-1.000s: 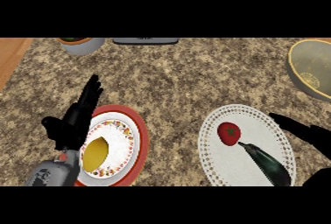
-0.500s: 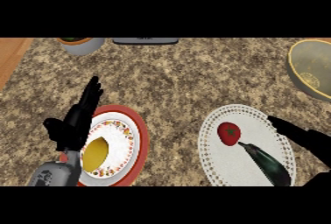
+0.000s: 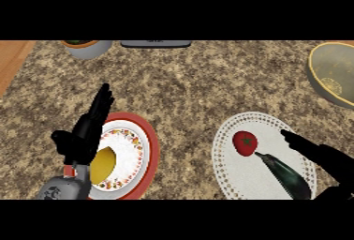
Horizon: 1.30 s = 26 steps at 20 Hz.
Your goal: Pick the eggplant from the placemat and place it in the bowl
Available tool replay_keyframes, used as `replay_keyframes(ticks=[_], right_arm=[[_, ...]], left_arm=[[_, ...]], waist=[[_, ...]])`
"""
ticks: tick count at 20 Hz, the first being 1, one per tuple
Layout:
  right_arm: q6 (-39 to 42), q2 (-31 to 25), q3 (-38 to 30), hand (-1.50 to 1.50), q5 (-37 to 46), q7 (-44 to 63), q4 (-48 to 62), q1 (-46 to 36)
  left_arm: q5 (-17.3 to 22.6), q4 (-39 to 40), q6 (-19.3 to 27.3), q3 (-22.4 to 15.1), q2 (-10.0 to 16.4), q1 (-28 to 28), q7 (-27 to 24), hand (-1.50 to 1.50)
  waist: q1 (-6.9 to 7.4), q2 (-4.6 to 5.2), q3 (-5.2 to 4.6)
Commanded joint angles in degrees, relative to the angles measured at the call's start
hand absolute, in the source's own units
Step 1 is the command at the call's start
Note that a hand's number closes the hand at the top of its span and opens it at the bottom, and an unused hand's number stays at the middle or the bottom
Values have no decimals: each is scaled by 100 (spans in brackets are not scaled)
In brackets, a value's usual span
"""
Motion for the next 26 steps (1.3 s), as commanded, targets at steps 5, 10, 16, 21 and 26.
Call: replay_keyframes(ticks=[5,10,16,21,26], right_arm=[[-101,276,104,-150,1175,-1039,482,202],[-649,120,433,-150,2234,-1472,1071,-48],[-624,376,568,-150,2393,-1595,1279,-43],[-351,-115,1056,150,2854,-2726,1568,-132],[-527,79,1404,150,3135,-2793,1090,107]], left_arm=[[-229,-34,-31,68,-165,133,-61,0],[-13,388,-232,445,26,-474,91,0],[-238,438,-194,257,-247,-194,-272,0],[-206,-81,-186,143,-239,-55,146,0],[-72,394,-375,403,-138,-228,-219,0]], waist=[[3,-1,1],[2,10,3],[-4,4,0],[67,2,7],[-4,7,-1]])
